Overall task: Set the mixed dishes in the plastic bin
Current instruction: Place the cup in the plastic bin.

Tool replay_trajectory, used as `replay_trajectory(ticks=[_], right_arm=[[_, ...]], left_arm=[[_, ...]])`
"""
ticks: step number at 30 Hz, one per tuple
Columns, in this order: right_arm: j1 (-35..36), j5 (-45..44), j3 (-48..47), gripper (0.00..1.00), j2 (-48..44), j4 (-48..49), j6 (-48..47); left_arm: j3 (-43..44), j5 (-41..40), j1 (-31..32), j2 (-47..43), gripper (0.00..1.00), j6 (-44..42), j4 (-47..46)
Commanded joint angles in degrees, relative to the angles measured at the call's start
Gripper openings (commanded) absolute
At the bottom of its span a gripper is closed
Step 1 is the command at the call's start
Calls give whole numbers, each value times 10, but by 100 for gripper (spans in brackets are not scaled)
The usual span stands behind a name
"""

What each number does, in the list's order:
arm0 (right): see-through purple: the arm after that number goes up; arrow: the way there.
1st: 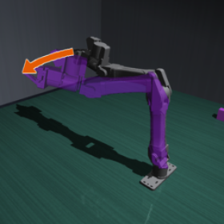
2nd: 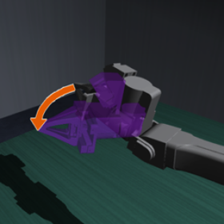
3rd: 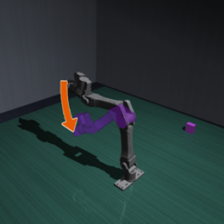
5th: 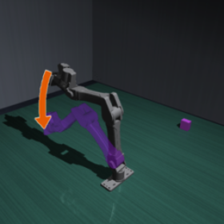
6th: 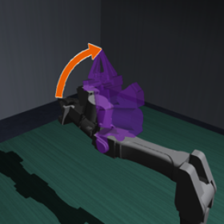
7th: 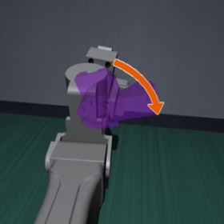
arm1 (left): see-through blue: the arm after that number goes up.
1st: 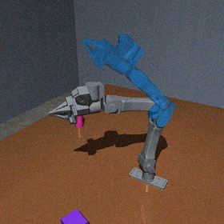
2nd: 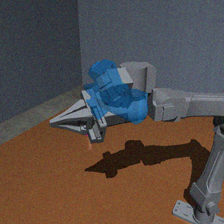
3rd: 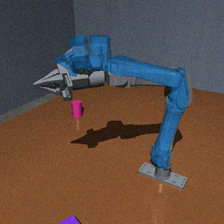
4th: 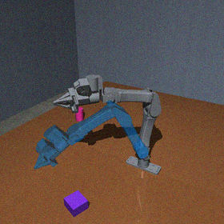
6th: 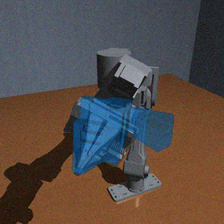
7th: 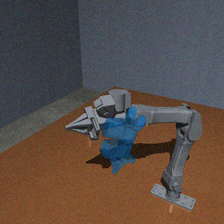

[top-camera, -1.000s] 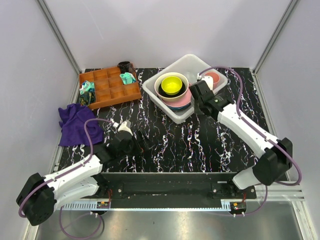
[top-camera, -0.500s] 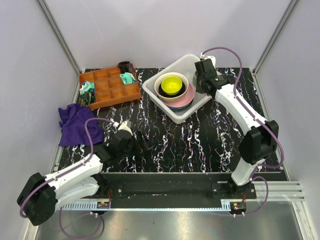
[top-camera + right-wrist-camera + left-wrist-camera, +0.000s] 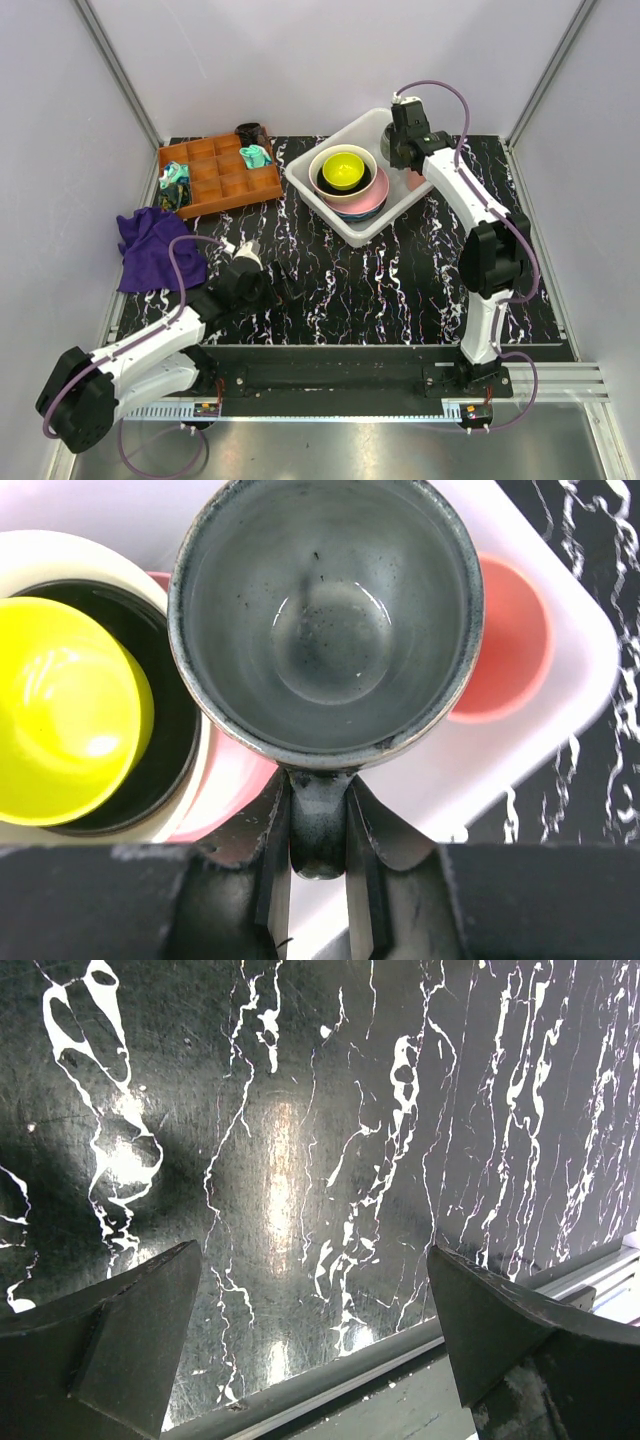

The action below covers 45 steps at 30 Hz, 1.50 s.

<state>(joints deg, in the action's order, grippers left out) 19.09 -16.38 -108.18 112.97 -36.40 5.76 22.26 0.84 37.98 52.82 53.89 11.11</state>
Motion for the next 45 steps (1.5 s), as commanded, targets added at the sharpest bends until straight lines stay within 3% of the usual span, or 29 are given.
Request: replay_trajectory(ticks=[1, 32, 45], right_arm=[[-7, 16, -68, 0, 7, 87, -40], [-56, 94, -200, 0, 174, 107, -55], [-55, 97, -209, 0, 221, 106, -54]], left_arm=[[31, 21, -10, 12, 99, -16, -15], [36, 56, -33, 77, 99, -21, -56], [28, 69, -51, 79, 99, -26, -62]])
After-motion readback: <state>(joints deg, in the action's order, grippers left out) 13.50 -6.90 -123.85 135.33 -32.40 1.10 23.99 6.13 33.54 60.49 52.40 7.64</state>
